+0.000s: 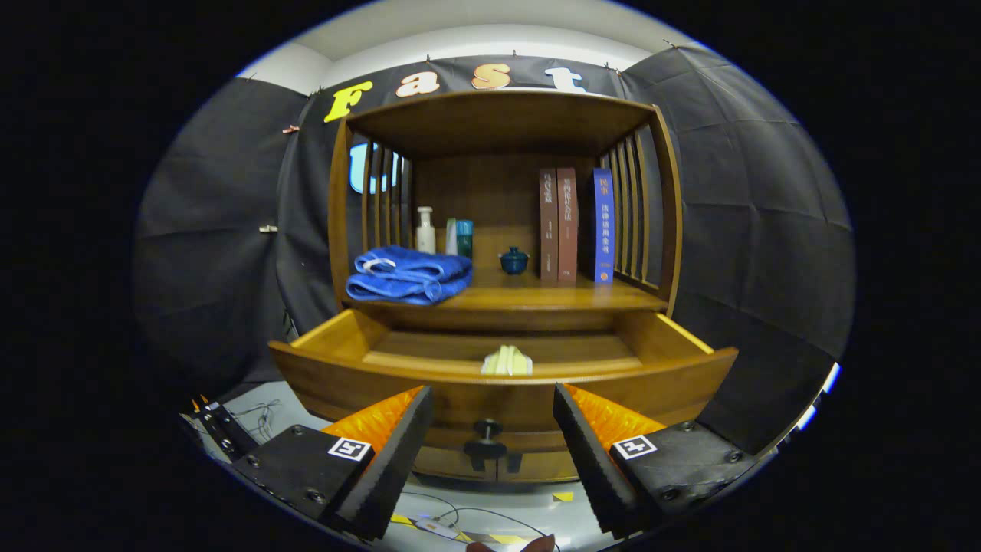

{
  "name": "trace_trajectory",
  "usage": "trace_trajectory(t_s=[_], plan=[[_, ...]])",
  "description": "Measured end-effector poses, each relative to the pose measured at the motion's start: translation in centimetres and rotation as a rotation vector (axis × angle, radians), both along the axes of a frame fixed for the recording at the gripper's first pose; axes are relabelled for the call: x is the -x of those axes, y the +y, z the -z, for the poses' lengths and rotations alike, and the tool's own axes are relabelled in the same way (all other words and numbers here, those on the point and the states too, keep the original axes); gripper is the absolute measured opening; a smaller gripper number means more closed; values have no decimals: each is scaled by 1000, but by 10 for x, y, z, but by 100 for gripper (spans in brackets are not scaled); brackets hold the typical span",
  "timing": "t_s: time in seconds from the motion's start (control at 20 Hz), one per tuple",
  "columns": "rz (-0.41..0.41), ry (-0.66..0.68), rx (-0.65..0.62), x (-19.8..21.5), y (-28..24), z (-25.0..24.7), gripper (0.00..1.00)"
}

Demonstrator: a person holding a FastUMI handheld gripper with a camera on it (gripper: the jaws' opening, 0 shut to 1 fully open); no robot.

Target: Pull open the drawer, take out the items inside it, and place them on the countertop above the cabinet.

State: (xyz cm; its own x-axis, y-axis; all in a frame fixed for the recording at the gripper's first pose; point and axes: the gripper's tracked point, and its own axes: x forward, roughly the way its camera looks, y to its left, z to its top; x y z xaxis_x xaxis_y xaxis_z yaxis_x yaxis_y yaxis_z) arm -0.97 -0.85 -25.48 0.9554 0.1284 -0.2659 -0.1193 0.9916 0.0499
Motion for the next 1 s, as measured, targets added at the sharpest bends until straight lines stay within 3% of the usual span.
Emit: trace_trajectory(t_s=[0.15,0.3,0.45,1.0], plan=[[-24,60,-6,-16,-2,-33,98],[40,192,68,-43,-20,-43,99],[27,257,98,-80,-16,-48,99],[28,633,142,-148,-17,48,99]])
